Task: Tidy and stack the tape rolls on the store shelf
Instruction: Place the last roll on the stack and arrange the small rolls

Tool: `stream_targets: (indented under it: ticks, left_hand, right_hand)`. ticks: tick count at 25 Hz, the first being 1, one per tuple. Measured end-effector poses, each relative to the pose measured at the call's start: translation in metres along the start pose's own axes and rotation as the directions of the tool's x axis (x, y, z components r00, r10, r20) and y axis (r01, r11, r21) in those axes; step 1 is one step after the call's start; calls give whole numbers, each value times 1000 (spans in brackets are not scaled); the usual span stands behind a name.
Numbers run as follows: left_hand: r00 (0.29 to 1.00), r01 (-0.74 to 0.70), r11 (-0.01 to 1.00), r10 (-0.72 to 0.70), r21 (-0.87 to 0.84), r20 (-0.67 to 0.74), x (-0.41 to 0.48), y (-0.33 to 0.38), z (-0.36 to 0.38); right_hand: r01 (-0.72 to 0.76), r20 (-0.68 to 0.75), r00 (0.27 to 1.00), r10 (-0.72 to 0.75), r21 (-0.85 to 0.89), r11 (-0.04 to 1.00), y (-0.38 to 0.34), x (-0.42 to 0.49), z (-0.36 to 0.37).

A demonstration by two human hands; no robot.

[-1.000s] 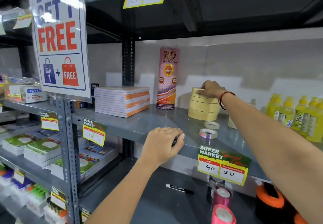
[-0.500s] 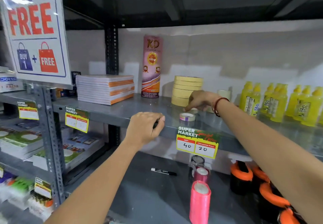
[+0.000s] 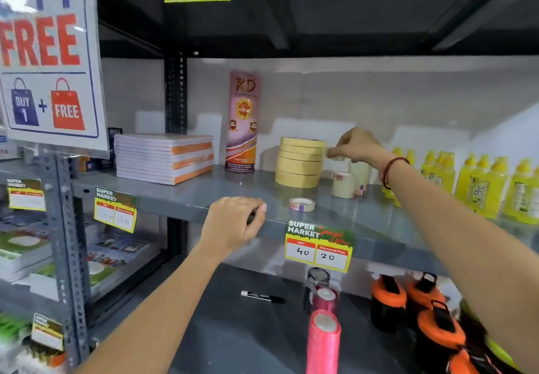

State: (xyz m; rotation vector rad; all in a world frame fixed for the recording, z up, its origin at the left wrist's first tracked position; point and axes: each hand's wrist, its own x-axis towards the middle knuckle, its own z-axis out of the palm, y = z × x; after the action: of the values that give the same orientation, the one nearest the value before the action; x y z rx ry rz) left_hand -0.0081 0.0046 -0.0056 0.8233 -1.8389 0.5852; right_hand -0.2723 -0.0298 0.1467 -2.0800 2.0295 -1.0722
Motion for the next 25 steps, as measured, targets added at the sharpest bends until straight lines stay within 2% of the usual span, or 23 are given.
stream_targets:
  ticks: [3,7,11,17,21,25]
  left_hand:
    - [1000,-16,1000,16,5,1,0,2,-1]
    - [1000,-5,1000,5,-7,-2,-2,-2,1]
    - [1000,6,1000,-6,-2,-6,-1,-2,3]
    - [1000,-3,1000,3,-16,-29,-2,-2,2]
    - [1000,-2,1000,2,-21,-26,-1,-1,1]
    - [1000,-3,1000,3,-15,-16,-1,-1,1]
  right_hand:
    - [-89,-12,996,88,-189,978,18,0,1]
    - [-172,-21,985,171,-191,966,34,2,15]
    - [-180,-94,982,165,-177,968,35,2,24]
    - [-181,-106,981,162,-213,960,32,-3,29]
    - [-169,-90,985,149,-284,944,27,-7,32]
    - [-144,-90,989,116,-434,889,19,-15,35]
